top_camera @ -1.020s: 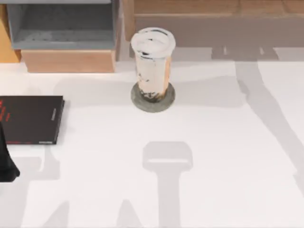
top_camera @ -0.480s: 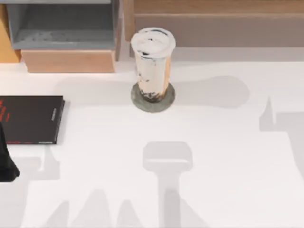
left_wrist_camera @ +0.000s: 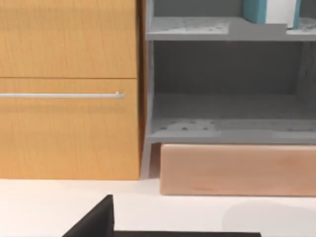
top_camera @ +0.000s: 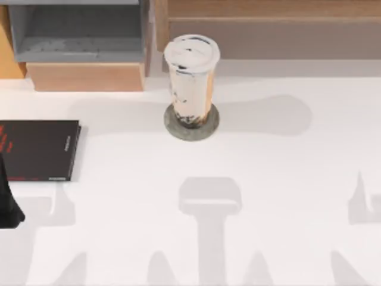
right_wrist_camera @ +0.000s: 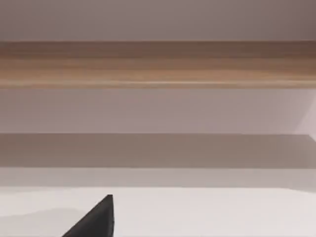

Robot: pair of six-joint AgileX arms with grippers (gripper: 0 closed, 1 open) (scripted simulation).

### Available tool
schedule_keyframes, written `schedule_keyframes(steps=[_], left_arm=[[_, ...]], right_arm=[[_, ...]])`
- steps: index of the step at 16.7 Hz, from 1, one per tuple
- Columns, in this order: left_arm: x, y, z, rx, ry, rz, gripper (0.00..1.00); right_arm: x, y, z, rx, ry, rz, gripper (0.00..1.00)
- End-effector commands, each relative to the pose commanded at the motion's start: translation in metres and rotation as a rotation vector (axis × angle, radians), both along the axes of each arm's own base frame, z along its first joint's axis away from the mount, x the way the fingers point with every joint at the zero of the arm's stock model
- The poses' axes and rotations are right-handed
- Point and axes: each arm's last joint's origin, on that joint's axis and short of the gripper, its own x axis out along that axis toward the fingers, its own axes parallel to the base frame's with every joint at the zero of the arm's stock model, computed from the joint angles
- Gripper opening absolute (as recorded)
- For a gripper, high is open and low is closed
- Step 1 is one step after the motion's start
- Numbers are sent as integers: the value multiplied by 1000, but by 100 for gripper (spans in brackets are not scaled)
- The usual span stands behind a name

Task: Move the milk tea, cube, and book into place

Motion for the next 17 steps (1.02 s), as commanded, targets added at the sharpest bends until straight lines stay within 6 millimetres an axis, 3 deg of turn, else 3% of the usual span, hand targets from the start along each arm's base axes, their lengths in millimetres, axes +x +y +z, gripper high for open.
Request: schedule_keyframes(steps=[2,10,14,17], left_arm=[[0,0,0,0,0,0,100],[0,-1,8,0,-7,-7,100],[8,-4,53,-5,-49,-21,100],[34,-9,99,-13,-66,-25,100]], right_arm=[[0,-1,-11,-4,5,-6,100],[0,-1,-12,-4,6,-7,100],[0,-1,-12,-4,6,-7,100],[0,-1,-12,-4,6,-7,100]])
